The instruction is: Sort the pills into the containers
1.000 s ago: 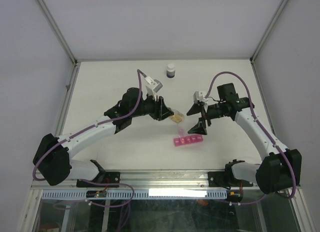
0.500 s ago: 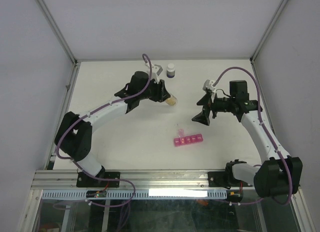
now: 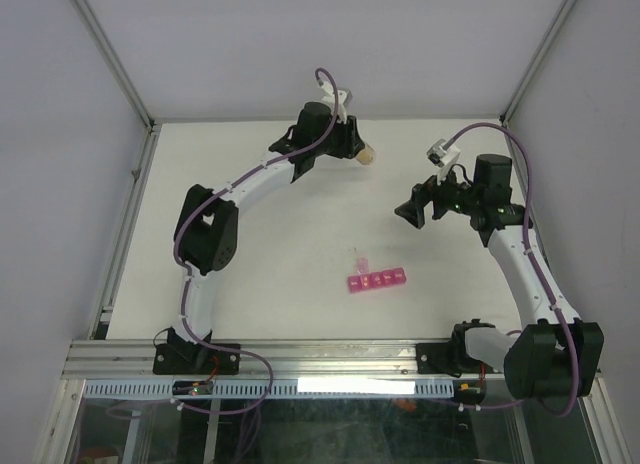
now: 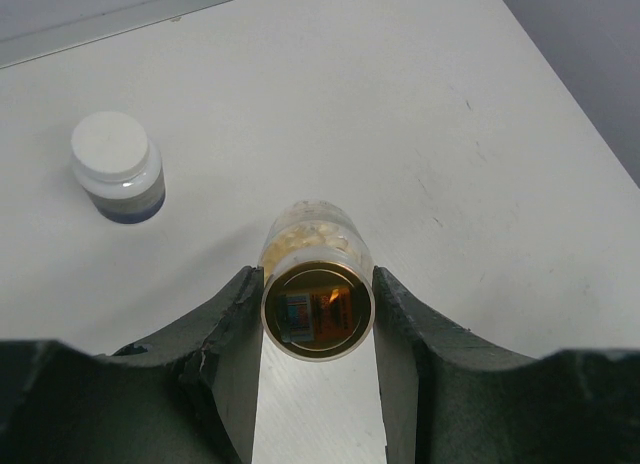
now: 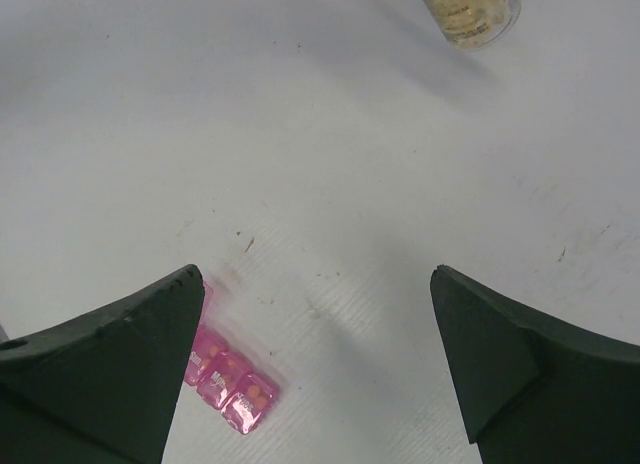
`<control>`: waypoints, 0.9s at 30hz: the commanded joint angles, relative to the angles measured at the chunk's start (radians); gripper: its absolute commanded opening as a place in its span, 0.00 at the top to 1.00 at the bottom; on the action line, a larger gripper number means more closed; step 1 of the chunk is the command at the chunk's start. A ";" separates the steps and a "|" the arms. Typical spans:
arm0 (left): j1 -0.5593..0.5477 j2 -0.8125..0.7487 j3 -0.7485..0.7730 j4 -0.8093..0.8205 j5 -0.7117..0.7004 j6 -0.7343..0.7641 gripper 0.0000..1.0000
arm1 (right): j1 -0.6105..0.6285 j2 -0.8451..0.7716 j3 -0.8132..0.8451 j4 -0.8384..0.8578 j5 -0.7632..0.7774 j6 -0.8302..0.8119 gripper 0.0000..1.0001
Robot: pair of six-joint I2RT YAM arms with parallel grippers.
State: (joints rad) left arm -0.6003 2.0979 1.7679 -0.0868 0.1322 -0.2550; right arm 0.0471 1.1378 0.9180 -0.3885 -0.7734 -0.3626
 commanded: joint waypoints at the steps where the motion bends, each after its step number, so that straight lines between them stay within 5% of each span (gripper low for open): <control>1: 0.007 0.071 0.178 0.019 -0.004 -0.016 1.00 | -0.004 -0.026 0.000 0.074 0.044 0.066 0.01; 10: 0.006 0.301 0.462 0.028 -0.003 -0.122 1.00 | -0.017 -0.036 -0.011 0.102 0.093 0.100 0.01; 27: -0.009 0.457 0.542 0.162 -0.136 -0.250 0.85 | -0.023 -0.033 -0.012 0.106 0.108 0.108 0.01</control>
State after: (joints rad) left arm -0.6014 2.5614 2.2337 -0.0219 0.0444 -0.4629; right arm 0.0322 1.1286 0.9016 -0.3332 -0.6689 -0.2695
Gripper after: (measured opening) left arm 0.416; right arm 0.993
